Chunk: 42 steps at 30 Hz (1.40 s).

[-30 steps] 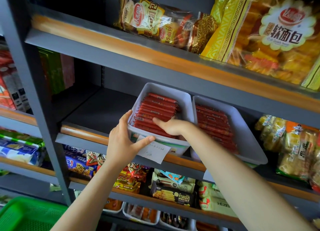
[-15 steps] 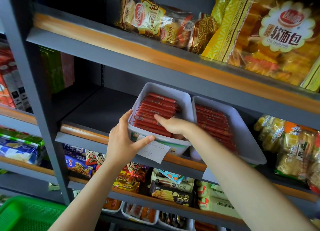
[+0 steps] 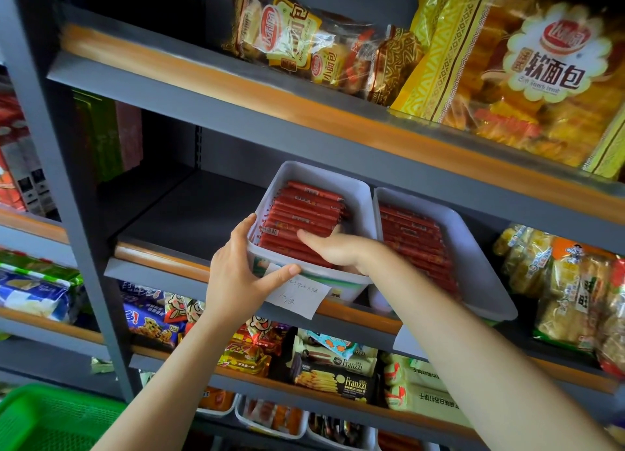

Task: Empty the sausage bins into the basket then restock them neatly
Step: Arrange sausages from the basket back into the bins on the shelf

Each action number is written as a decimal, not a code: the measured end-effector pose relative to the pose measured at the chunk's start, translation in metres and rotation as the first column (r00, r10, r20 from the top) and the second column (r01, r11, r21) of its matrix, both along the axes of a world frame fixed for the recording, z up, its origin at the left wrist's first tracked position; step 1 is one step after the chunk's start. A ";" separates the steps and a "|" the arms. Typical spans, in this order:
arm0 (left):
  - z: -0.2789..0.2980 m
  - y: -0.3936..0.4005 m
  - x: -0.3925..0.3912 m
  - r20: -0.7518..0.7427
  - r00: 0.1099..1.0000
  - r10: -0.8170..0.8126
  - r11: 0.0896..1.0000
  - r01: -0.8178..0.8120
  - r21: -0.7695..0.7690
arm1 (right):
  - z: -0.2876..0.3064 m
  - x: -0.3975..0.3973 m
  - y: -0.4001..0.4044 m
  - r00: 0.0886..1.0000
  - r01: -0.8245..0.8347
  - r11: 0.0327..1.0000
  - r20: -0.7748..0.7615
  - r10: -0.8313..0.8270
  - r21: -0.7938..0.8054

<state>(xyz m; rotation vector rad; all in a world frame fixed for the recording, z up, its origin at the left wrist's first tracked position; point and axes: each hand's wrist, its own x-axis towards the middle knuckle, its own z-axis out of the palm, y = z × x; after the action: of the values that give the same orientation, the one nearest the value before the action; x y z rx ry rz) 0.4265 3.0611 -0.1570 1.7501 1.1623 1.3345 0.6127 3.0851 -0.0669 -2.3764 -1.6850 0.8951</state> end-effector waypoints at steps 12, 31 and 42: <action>-0.002 0.002 -0.001 -0.019 1.000 0.003 1.000 -0.003 -0.012 | -0.010 0.000 0.011 0.999 -0.019 1.000 0.050 0.020 -0.025; -0.008 0.007 -0.001 -0.026 1.000 -0.014 0.999 0.015 0.031 | -0.003 0.022 0.101 0.968 0.240 0.950 0.029 -0.250 0.200; -0.005 0.002 0.000 -0.060 0.998 0.035 0.998 -0.032 0.058 | -0.007 0.027 0.103 0.858 0.406 0.903 -0.399 -0.324 0.138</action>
<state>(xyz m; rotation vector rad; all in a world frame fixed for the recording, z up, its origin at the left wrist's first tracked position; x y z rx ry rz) 0.4267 3.0635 -0.1616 1.8309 1.2026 1.3548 0.6395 3.1877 -0.0744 -2.1120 -1.0772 0.9522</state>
